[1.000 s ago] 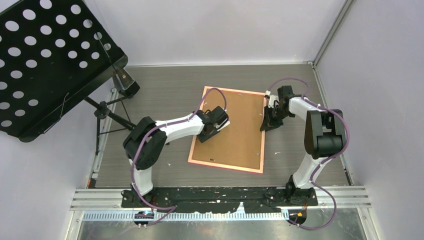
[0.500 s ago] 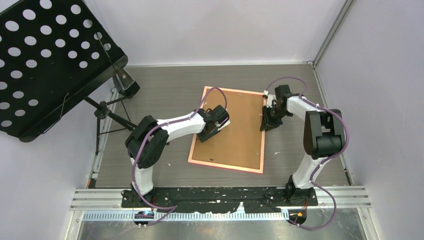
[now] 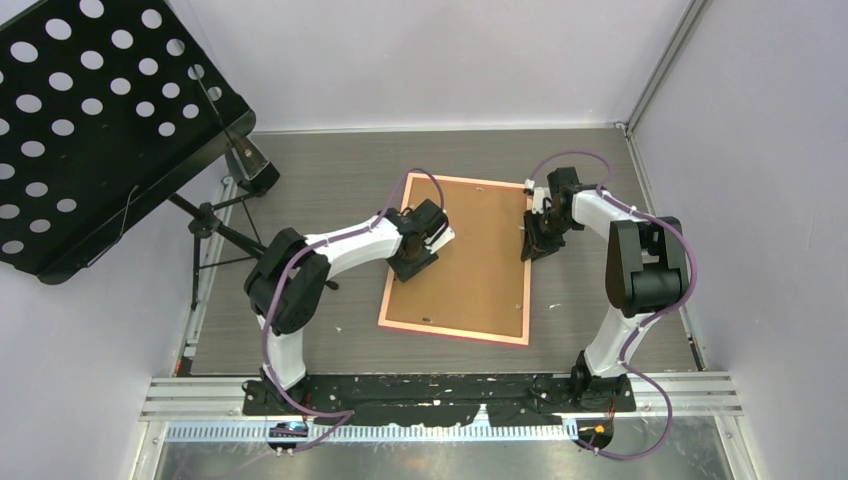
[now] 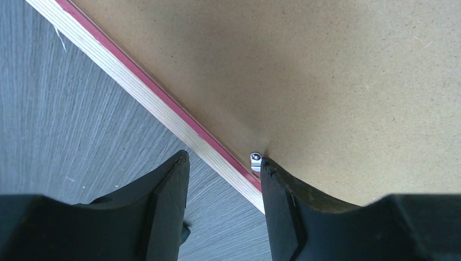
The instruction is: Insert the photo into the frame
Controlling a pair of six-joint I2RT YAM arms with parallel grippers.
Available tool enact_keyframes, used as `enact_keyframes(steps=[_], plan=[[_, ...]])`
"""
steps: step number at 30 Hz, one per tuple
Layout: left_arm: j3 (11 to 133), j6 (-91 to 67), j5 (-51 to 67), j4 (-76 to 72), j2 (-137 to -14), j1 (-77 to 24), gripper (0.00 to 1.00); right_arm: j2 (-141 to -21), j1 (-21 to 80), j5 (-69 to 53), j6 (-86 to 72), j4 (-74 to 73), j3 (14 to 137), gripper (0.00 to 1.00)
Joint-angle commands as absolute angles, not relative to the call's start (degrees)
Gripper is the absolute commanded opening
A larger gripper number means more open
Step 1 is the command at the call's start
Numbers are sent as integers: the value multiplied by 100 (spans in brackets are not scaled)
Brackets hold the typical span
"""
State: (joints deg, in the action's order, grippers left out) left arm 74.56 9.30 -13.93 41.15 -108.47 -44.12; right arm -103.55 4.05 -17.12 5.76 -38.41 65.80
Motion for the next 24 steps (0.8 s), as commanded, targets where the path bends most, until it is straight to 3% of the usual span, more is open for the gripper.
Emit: enact_keyframes(steps=[1, 18, 24], plan=[[7305, 799, -705, 4484, -10934, -4261, 52, -10395, 406, -1222, 1160, -3616, 6705, 5], [7321, 800, -47, 4747, -11011, -4080, 48, -10389, 407, -1152, 1201, -3582, 6722, 5], [7269, 792, -204, 4585, -11047, -4063, 40, -10386, 404, -1207, 1187, -3554, 6699, 5]])
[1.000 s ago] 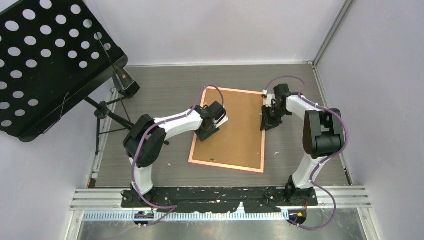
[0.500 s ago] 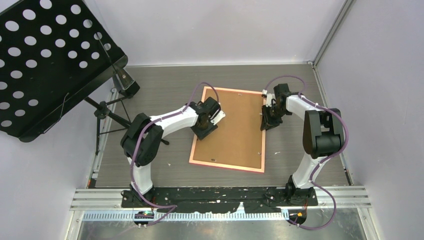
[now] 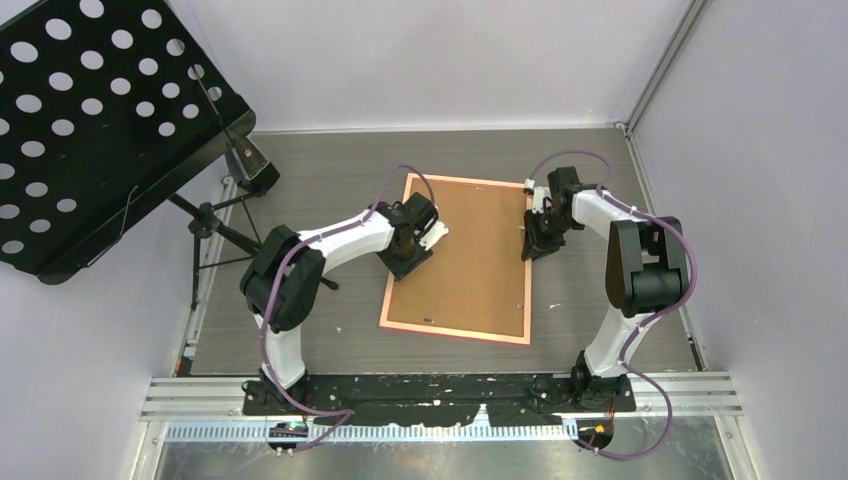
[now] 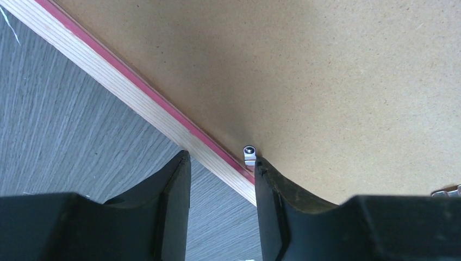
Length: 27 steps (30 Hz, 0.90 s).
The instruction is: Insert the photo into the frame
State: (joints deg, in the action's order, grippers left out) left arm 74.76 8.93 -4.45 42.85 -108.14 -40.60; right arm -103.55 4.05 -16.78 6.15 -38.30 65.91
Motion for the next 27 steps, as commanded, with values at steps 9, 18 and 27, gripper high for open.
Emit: enact_keyframes(steps=[9, 18, 27], plan=[[7216, 809, -444, 4274, -11020, -4061, 21, -10388, 408, -1237, 1187, -3543, 6675, 5], [7121, 986, -501, 4232, -10833, -4137, 0, -10384, 406, -1116, 1286, -3517, 6702, 5], [7128, 1197, -605, 4299, -10686, -4372, 0, -10358, 445, -758, 1505, -3473, 6732, 6]])
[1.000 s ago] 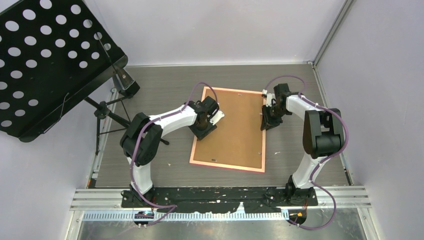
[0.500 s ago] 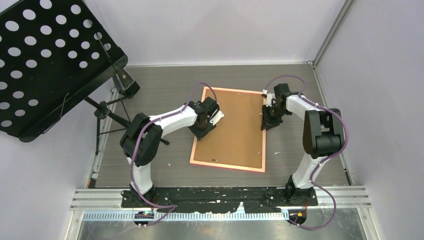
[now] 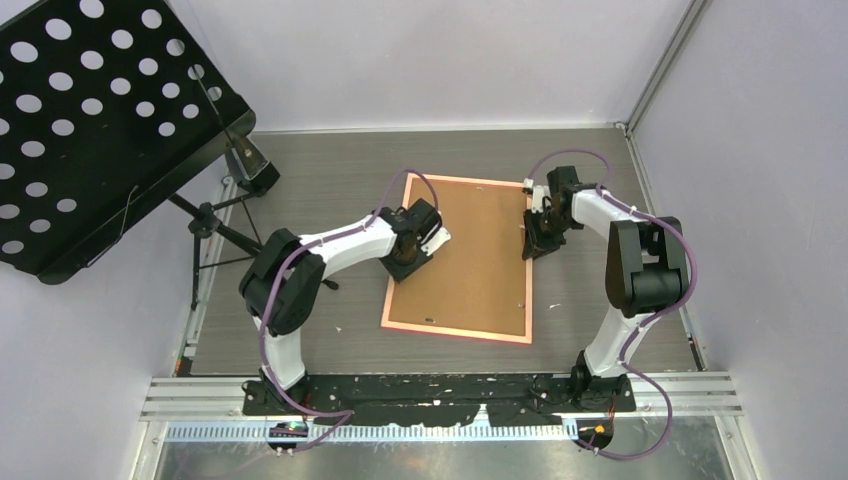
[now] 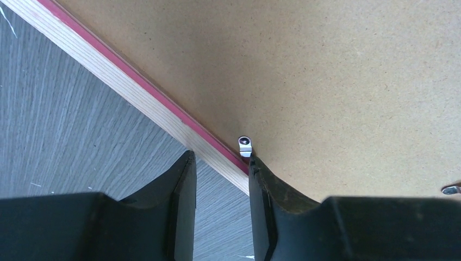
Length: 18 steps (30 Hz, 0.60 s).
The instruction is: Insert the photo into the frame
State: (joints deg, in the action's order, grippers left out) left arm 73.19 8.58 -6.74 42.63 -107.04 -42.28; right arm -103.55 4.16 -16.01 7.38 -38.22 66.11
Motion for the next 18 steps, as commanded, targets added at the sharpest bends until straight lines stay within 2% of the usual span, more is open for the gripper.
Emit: enact_keyframes(steps=[1, 7, 8, 13, 18], plan=[[7136, 1201, -608, 4302, -10672, -4384, 0, -10359, 461, -735, 1513, -3468, 6737, 5], [7161, 1140, -627, 4272, -10600, -4386, 0, -10346, 504, -691, 1553, -3472, 6758, 5], [7176, 1088, -632, 4276, -10582, -4381, 3, -10345, 506, -698, 1555, -3472, 6759, 5], [7318, 770, -158, 4368, -10488, -4151, 35, -10328, 522, -790, 1511, -3490, 6750, 6], [7336, 571, 302, 4375, -10360, -3889, 44, -10313, 521, -912, 1482, -3474, 6714, 5]])
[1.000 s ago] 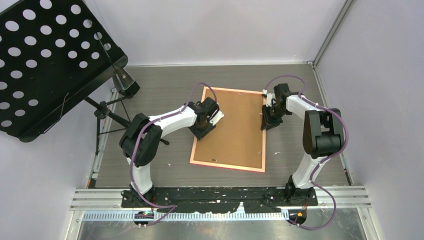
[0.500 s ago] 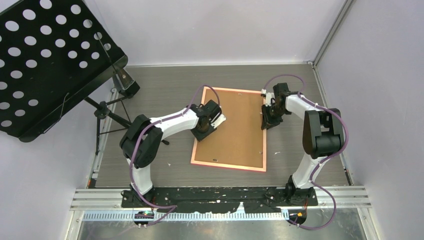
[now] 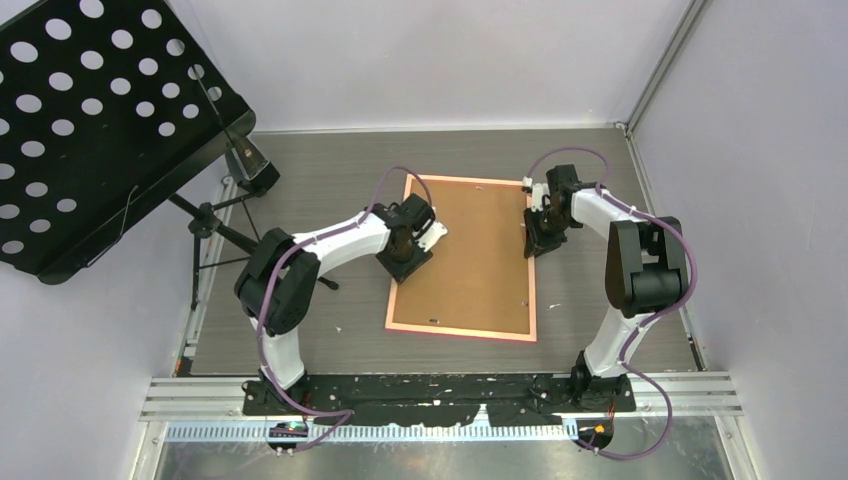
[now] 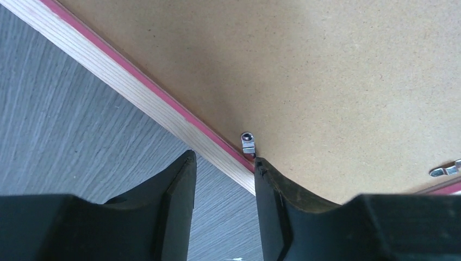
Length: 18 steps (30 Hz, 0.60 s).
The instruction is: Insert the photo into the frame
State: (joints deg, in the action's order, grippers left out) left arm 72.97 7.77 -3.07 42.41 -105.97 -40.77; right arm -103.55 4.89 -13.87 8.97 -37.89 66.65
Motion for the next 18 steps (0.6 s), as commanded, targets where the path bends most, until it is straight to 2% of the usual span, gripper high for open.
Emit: enact_keyframes(steps=[1, 11, 18], plan=[[7324, 519, 382, 4368, -10341, -3847, 44, -10311, 521, -966, 1462, -3455, 6714, 5], [7200, 45, 1715, 4174, -9959, -2808, 47, -10466, 523, -1221, 1560, -3518, 7021, 5], [7454, 126, 1590, 4332, -9983, -2532, 50, -10588, 532, -1396, 1734, -3666, 7264, 5]])
